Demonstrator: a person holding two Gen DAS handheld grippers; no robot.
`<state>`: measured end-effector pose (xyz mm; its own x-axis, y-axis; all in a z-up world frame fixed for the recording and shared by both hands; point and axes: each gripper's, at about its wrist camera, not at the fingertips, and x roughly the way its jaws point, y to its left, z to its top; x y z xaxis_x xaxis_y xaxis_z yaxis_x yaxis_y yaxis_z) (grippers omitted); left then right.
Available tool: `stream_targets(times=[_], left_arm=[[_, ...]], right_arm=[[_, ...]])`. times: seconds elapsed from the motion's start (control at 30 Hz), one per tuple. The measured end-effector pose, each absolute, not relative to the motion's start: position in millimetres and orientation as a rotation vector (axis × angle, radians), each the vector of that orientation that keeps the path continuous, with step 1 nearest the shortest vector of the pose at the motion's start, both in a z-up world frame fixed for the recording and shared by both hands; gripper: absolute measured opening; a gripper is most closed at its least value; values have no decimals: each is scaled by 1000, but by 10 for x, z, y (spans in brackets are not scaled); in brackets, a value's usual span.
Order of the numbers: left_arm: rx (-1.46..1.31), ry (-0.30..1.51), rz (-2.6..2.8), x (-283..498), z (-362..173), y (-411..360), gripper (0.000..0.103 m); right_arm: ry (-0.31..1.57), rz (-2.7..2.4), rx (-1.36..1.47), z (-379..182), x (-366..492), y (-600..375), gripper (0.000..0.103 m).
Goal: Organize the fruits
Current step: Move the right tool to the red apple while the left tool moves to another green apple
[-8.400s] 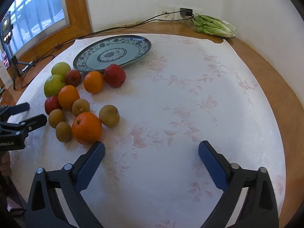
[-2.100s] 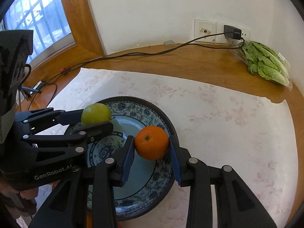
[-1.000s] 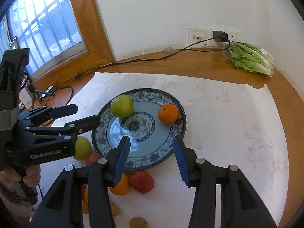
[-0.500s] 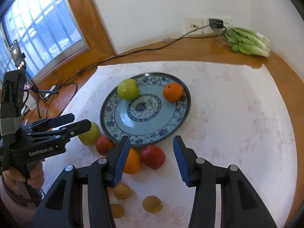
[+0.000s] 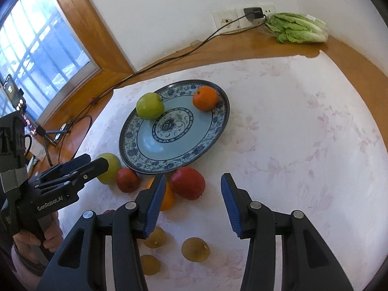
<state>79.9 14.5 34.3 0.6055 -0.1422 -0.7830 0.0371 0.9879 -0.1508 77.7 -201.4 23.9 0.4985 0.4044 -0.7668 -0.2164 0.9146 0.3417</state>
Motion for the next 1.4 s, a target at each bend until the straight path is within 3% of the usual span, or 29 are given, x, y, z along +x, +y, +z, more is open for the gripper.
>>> stream_targets(times=[0.17, 0.3, 0.37, 1.07, 1.2, 1.23, 1.4], left_arm=[[-171, 941, -118, 823, 244, 179, 62], [-219, 934, -149, 816, 254, 209, 47], [-210, 928, -150, 813, 268, 192, 45], [-209, 939, -136, 830, 239, 148, 45], [-209, 940, -133, 820, 248, 151, 45], [-210, 941, -134, 817, 251, 154, 45], [-221, 934, -139, 790, 279, 167, 45]], right_arm=[[997, 379, 236, 201, 789, -2020, 48], [1009, 383, 252, 165, 803, -2006, 48], [1014, 387, 254, 148, 813, -1998, 48], [1038, 427, 404, 45, 844, -2049, 48], [1045, 417, 438, 28, 855, -2061, 42], [1044, 410, 436, 29, 855, -2064, 35], [1046, 401, 437, 28, 857, -2063, 35]])
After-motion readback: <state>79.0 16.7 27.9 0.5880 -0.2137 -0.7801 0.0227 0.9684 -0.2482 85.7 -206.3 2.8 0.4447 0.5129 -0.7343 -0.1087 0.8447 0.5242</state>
